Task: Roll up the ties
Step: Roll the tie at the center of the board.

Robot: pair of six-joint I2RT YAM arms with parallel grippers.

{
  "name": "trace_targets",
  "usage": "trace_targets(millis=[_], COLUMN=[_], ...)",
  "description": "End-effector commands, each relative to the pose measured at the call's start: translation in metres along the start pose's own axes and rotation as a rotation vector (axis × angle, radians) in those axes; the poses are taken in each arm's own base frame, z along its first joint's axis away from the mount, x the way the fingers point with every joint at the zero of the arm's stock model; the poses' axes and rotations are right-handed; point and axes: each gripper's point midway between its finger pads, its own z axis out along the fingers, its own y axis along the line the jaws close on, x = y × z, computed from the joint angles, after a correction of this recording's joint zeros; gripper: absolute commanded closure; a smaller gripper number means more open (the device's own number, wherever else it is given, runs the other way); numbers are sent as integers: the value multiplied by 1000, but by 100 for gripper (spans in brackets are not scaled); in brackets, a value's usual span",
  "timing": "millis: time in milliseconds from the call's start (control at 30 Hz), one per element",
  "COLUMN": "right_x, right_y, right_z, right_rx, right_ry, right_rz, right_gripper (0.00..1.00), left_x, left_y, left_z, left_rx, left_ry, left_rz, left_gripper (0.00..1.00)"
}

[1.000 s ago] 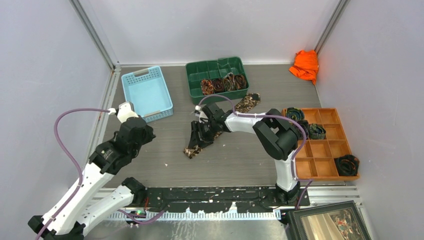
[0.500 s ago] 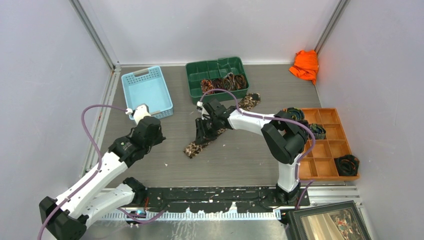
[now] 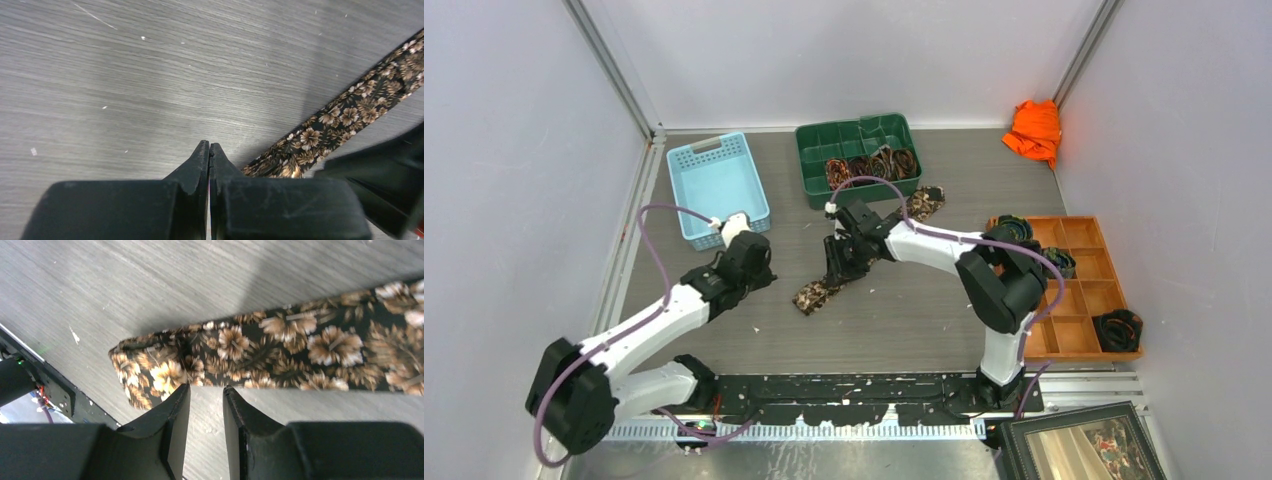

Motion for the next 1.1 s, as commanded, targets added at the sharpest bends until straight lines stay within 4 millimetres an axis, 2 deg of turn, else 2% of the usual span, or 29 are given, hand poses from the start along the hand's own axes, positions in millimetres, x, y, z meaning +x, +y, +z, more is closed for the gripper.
trace_targets(millis=[0, 67, 133, 233, 367, 467, 633, 767, 833, 1067], right_x=[-19, -8, 7, 30, 62, 73, 75, 70, 59, 40], right_y=[27, 33, 38, 46, 50, 55, 49, 45, 50, 63], right_z=[-48, -56, -57, -51, -32, -19, -3, 12, 19, 36], right_rx=[-36, -45, -65, -121, -145, -170, -160, -139, -155, -198], right_ry=[-156, -163, -148, -116, -65, -55, -53, -61, -84, -99], right_rz=[-38, -34, -23, 7, 30, 46, 65, 74, 69, 97], right_gripper=[64, 64, 80, 96, 99, 99, 99, 99, 99, 99], left_x=[-9, -3, 3, 18, 45, 61, 78, 85, 89, 99], left_y=[-33, -41, -48, -55, -57, -56, -58, -60, -60, -49], left_z=[25, 35, 43, 57, 73, 77, 75, 71, 68, 55], left_rx=[106, 131, 157, 204, 249, 271, 313, 341, 349, 345], left_ry=[-38, -13, 6, 61, 142, 185, 233, 264, 277, 284], left_rz=[-13, -13, -15, -37, -63, -76, -94, -110, -120, -154], left_gripper=[100, 100, 100, 100, 100, 100, 100, 100, 100, 100])
